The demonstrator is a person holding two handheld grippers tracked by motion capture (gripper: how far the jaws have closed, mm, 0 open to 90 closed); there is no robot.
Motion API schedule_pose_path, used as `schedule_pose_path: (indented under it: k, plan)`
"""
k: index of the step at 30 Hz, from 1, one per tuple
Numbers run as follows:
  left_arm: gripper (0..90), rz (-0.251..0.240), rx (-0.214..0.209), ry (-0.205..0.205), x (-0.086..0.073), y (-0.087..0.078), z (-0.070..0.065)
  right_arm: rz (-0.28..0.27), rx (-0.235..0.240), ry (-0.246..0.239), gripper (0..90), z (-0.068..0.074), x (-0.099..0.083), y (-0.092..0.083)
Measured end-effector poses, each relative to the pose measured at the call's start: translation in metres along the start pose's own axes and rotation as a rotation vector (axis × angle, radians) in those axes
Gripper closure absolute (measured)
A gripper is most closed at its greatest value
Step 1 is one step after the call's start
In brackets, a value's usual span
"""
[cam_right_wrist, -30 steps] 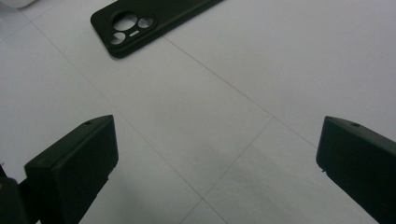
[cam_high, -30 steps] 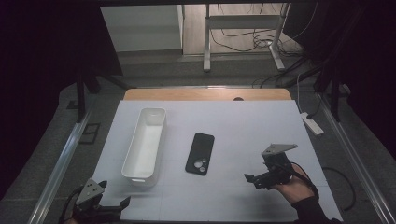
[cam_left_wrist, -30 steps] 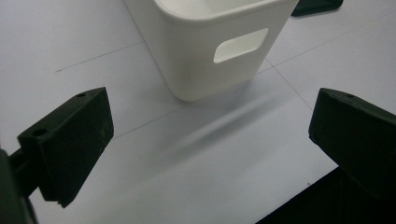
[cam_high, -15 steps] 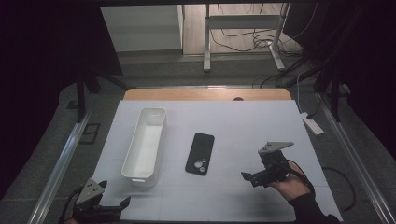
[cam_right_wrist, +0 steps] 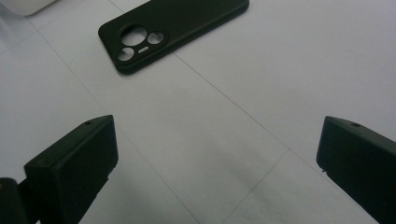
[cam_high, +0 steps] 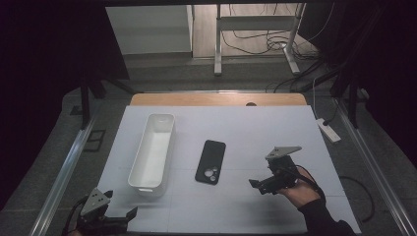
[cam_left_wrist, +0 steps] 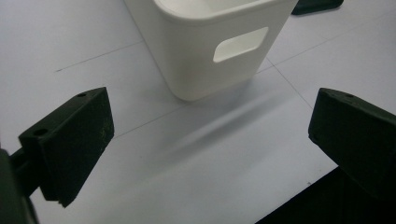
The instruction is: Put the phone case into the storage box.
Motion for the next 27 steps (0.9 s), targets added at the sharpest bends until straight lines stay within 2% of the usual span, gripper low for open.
schedule_pose_path:
  k: [27]
  plan:
    - [0.7, -0.002, -0.002, -0.001, 0.0, 0.0, 0.0, 0.019, 0.033, -0.071, 0.0, 0.013, 0.026, 0.028]
Point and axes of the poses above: each handheld gripper's, and its own axes: y roughly forward along the jaws, x roughly out of its top, z roughly to its left, the point moved 10 cm from there along y, roughly forward along the jaws, and after that the axes turned 9 degrees about -x, right-handed, at the moved point
